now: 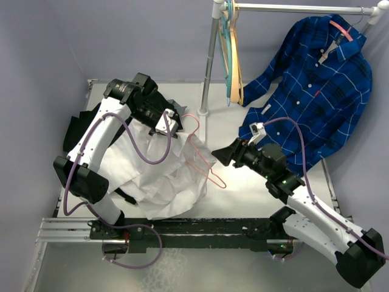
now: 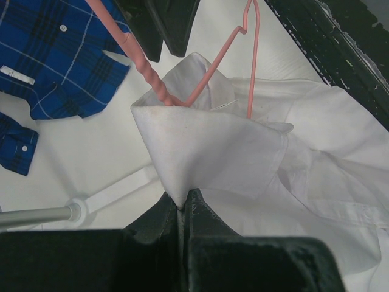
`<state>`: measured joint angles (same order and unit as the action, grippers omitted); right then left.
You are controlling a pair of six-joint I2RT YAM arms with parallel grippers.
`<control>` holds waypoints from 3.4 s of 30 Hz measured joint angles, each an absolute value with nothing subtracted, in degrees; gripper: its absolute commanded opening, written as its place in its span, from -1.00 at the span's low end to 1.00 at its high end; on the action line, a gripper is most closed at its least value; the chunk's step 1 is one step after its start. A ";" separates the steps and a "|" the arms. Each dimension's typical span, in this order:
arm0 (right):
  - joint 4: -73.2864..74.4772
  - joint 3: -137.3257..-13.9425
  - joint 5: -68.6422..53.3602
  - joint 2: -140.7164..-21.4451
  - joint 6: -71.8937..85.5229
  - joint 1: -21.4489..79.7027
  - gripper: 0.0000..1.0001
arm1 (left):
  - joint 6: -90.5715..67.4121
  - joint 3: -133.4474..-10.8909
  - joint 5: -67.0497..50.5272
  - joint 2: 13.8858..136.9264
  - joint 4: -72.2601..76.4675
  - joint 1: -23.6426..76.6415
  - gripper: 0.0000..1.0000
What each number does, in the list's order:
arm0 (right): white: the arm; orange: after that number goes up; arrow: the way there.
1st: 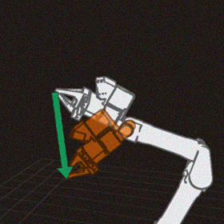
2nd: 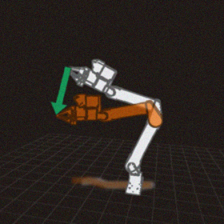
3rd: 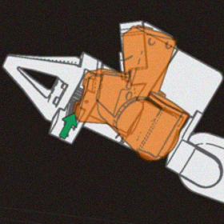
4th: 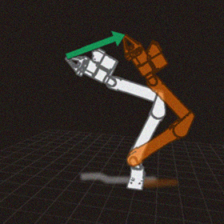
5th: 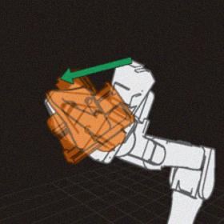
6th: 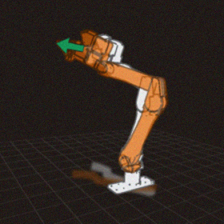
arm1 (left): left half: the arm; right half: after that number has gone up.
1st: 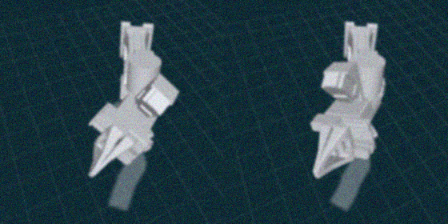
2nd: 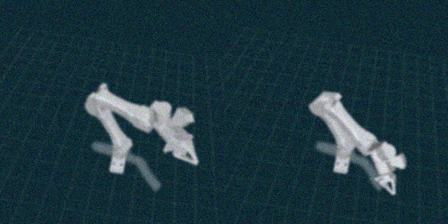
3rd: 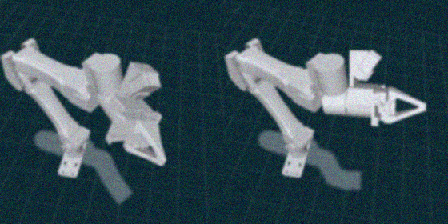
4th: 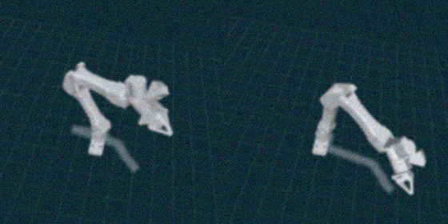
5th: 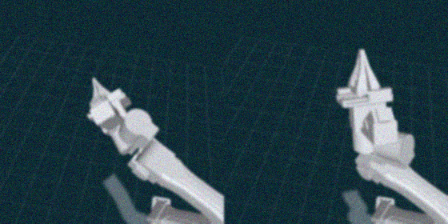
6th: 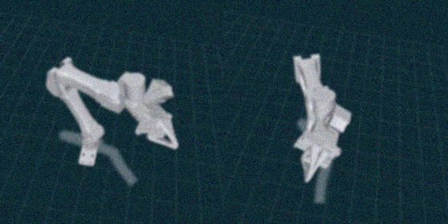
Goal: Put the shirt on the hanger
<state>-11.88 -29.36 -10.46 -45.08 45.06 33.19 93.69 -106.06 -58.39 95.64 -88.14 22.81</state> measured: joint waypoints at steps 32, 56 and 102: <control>-18.31 -29.10 -11.00 -60.55 42.06 37.52 -0.09 | 92.53 -111.92 -58.17 95.64 -88.38 22.87 -1.00; -31.20 -23.44 -27.68 -66.35 46.28 38.81 -0.18 | 92.05 -115.20 -58.06 95.66 -88.36 22.90 -1.00; 3.84 -27.55 2.90 -42.61 50.81 49.06 -1.00 | 92.31 -113.54 -42.15 94.56 -83.64 22.92 -1.00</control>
<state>3.84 -27.55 2.90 -42.61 50.81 49.06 92.31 -113.54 -42.15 94.56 -83.64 22.92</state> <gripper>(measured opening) 0.012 0.031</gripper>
